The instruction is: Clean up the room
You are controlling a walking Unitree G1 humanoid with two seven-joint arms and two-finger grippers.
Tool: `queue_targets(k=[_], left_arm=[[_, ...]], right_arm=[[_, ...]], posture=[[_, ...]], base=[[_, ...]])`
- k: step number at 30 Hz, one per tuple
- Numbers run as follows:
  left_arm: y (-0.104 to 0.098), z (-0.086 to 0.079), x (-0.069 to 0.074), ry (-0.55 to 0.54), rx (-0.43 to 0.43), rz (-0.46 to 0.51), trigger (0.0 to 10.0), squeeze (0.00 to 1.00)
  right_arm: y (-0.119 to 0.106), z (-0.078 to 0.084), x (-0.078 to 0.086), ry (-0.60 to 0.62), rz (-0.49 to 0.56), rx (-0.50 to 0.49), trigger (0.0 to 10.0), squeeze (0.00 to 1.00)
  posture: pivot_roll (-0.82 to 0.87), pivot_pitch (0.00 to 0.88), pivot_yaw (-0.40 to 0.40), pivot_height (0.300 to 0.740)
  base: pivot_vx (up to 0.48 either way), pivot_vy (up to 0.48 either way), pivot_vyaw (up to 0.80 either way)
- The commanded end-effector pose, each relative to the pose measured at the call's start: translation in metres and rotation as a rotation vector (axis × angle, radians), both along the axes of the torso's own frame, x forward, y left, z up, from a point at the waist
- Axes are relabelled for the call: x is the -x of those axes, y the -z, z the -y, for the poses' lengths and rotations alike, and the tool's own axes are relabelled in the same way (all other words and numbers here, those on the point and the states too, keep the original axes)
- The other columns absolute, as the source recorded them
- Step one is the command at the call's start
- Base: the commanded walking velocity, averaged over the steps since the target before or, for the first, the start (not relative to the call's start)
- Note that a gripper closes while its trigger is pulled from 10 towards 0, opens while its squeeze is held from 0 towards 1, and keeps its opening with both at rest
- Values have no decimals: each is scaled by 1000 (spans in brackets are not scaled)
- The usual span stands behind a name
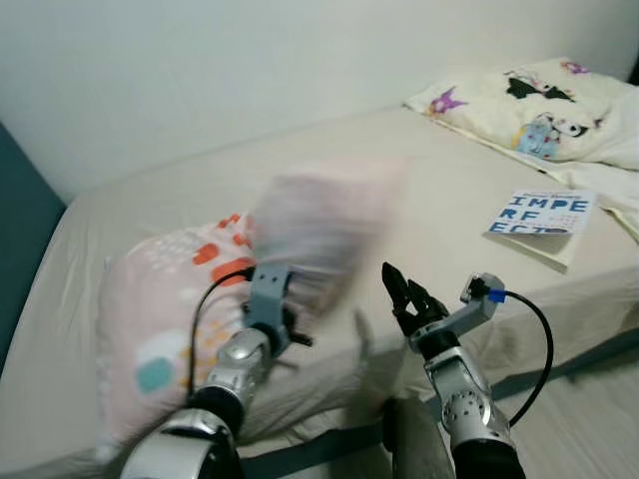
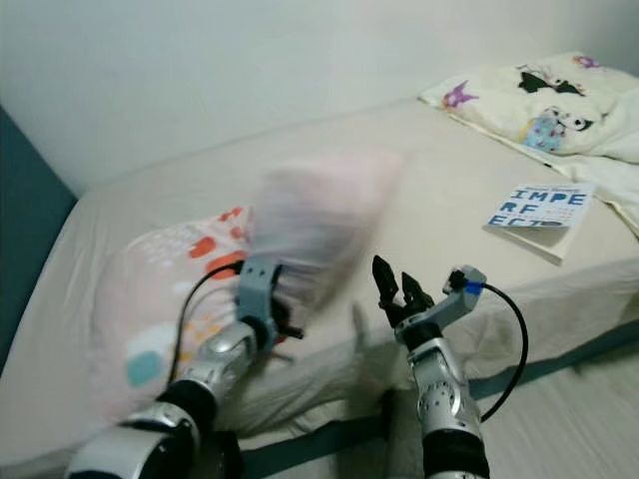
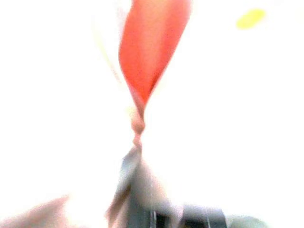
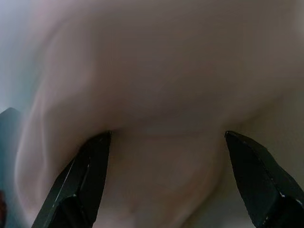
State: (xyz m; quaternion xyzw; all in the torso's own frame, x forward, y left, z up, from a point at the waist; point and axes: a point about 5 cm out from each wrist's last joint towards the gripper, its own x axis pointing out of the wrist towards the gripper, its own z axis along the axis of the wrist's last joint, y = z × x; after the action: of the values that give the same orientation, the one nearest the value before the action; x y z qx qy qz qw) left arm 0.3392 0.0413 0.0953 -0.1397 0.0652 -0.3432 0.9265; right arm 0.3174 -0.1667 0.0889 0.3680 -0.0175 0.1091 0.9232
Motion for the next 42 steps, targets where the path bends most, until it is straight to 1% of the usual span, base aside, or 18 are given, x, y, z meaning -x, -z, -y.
queue_targets(k=[1,4,8,10,12,18,19,21,22,23,24,26,32,35,37,40,41,42], left_arm=[[-18,41,14,180,171,24,9333,0],[-42,71,34,306,344,34,9647,0],[-50,83,39,307,420,11,9608,0],[-52,93,36,261,485,-38,9373,0],[-53,96,36,251,504,-55,9373,0],[-49,103,42,253,448,-85,9647,0],[-43,102,41,222,411,-106,10000,0],[-39,100,41,200,387,-123,10000,0],[-37,98,42,188,372,-132,10000,0],[-37,98,42,188,372,-132,10000,0],[-36,97,42,182,364,-137,10000,0],[-35,95,42,180,365,-137,10000,0],[-32,90,42,176,366,-138,10000,0],[-33,90,43,179,370,-132,10000,0],[-36,91,45,190,380,-124,10000,0],[-38,91,45,198,389,-119,10000,0],[-40,92,46,207,401,-114,10000,0],[-42,92,47,216,412,-111,10000,0]], right_arm=[[1,-7,-1,-20,-4,3,10000,0],[1,-7,-1,-18,-3,2,10000,0],[1,-7,-1,-17,-3,1,10000,0],[1,-7,-1,-16,-3,2,10000,0],[1,-6,-1,-15,-3,3,10000,0],[-1,-5,-2,-10,2,7,10000,0],[-7,-1,-3,2,30,-53,10000,0],[-11,2,-4,10,52,-97,10000,0],[-20,6,-3,7,106,-200,10000,0],[-20,6,-3,7,106,-200,10000,0],[-26,9,-1,1,146,-268,10000,0],[-31,13,1,-5,186,-307,10000,0],[-32,26,0,-14,207,-283,10000,0],[-26,28,-11,11,128,-222,10000,0],[-20,34,-19,88,44,-172,10000,0],[-18,40,-23,144,4,-168,10000,0],[-18,43,-24,163,-3,-177,4000,0],[-19,45,-25,179,-9,-179,1490,0]], posture=[[-185,117,92,550],[-183,117,93,550],[-184,116,93,550],[-189,114,93,550],[-189,114,93,550],[-192,118,96,550],[-194,119,99,550],[-194,119,99,550],[-191,120,97,550],[-191,120,97,550],[-190,120,97,550],[-191,122,96,550],[-184,120,86,550],[-179,121,79,550],[-177,122,75,550],[-175,123,74,550],[-172,123,72,550],[-171,123,72,550]], base=[[0,0,0],[0,0,0],[0,0,0],[0,0,0],[0,0,0],[0,0,0],[0,0,0],[0,0,0],[0,0,0],[0,0,0],[0,0,0],[0,0,0],[0,0,0],[0,0,0],[0,0,0],[0,0,0],[0,0,0],[0,0,0]])
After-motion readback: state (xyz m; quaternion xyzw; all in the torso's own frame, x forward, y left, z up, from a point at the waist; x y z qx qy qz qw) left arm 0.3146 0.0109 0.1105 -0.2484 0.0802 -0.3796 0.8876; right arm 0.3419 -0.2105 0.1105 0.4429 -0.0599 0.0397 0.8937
